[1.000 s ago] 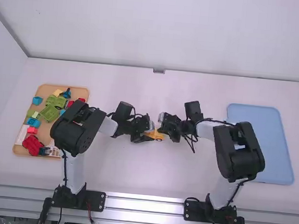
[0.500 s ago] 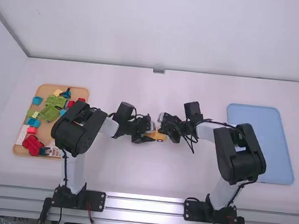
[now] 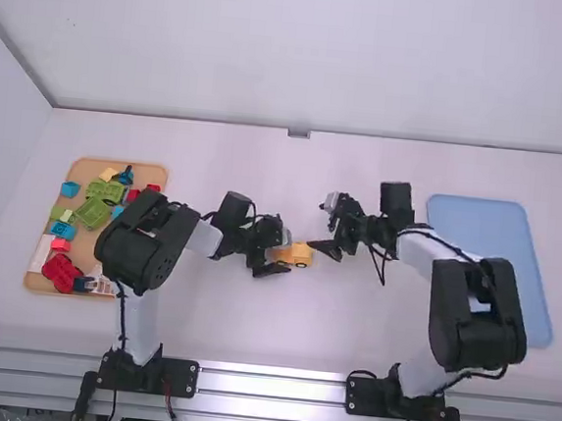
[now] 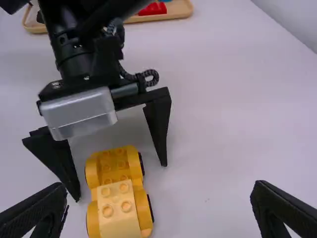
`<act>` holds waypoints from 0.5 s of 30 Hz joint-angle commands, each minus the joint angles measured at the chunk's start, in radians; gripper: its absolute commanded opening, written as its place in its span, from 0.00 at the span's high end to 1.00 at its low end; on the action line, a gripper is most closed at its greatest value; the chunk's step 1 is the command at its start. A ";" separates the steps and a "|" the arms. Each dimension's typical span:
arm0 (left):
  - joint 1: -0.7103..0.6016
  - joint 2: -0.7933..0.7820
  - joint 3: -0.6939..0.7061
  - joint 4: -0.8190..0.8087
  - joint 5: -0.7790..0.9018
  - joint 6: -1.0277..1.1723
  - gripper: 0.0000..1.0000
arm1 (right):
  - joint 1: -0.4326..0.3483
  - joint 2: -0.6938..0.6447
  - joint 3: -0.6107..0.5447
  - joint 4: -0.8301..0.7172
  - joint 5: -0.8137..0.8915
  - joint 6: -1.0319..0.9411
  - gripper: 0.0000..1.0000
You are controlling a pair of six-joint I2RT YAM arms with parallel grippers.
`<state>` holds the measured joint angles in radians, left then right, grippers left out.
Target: Assemble lego blocks to make yellow taxi
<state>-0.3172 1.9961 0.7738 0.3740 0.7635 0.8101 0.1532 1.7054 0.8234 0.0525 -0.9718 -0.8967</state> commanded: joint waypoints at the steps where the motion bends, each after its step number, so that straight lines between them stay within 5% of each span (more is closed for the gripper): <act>1: 0.039 -0.058 -0.032 -0.090 -0.076 -0.036 0.01 | 0.005 -0.018 -0.005 0.013 -0.032 0.011 0.01; 11: 0.227 -0.656 -0.032 -0.496 -0.127 -0.064 0.01 | 0.071 -0.019 -0.005 0.327 -0.060 0.358 0.01; 15: 0.314 -0.900 -0.032 -0.500 -0.385 -0.410 0.01 | 0.156 -0.019 0.005 0.521 -0.056 0.565 0.01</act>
<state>-0.0532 1.2301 0.7364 -0.1207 0.5838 0.6773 0.2569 1.7031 0.8223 0.5125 -1.0111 -0.5480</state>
